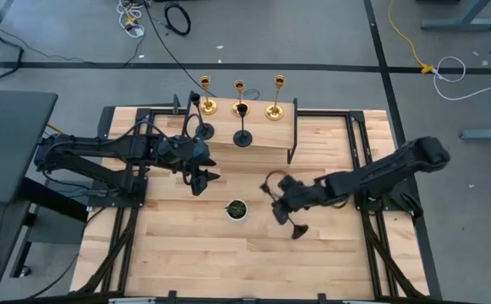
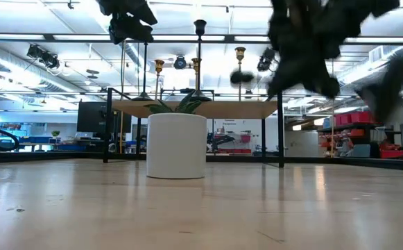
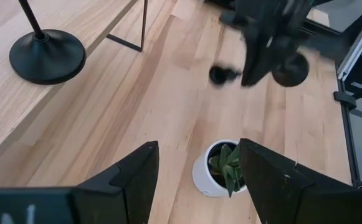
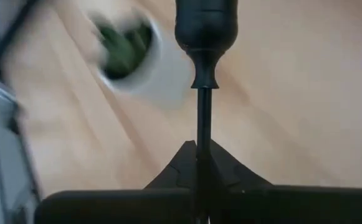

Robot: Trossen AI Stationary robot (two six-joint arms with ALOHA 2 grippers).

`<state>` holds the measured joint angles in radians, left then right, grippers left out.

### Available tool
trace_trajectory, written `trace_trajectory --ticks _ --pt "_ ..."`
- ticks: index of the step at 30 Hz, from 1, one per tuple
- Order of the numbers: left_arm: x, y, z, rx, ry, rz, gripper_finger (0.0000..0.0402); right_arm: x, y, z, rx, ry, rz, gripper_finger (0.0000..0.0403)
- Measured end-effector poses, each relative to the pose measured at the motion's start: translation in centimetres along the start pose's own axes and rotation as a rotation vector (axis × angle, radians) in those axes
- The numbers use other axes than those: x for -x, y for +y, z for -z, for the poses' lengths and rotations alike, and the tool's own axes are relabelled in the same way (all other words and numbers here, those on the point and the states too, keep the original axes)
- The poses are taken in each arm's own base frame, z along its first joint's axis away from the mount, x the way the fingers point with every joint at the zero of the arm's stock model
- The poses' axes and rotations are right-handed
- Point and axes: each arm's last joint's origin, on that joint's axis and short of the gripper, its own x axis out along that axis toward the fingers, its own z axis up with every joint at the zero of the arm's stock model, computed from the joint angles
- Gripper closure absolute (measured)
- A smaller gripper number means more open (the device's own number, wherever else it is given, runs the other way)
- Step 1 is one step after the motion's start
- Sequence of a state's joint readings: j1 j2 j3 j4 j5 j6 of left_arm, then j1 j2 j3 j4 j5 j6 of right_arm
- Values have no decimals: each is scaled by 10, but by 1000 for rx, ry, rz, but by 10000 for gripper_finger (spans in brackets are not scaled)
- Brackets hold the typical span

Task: Pick & Place candle stick holders
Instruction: Put the black candle holder on the shelf aligned with the other black candle holder

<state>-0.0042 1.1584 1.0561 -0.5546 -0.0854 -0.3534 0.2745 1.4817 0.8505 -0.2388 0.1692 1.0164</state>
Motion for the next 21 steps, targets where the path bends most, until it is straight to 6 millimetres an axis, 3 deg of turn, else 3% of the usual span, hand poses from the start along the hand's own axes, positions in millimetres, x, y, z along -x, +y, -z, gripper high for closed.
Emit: trace_trajectory --ticks 10,15,21 --pt "0 0 0 -1 3 -1 179 75 15 -30 168 -428 -115 398" --pt "0 0 0 0 -4 1 179 98 19 -50 312 -686 -77 398" --pt "0 -2 0 2 17 59 179 109 17 -78 474 -876 -49 397"
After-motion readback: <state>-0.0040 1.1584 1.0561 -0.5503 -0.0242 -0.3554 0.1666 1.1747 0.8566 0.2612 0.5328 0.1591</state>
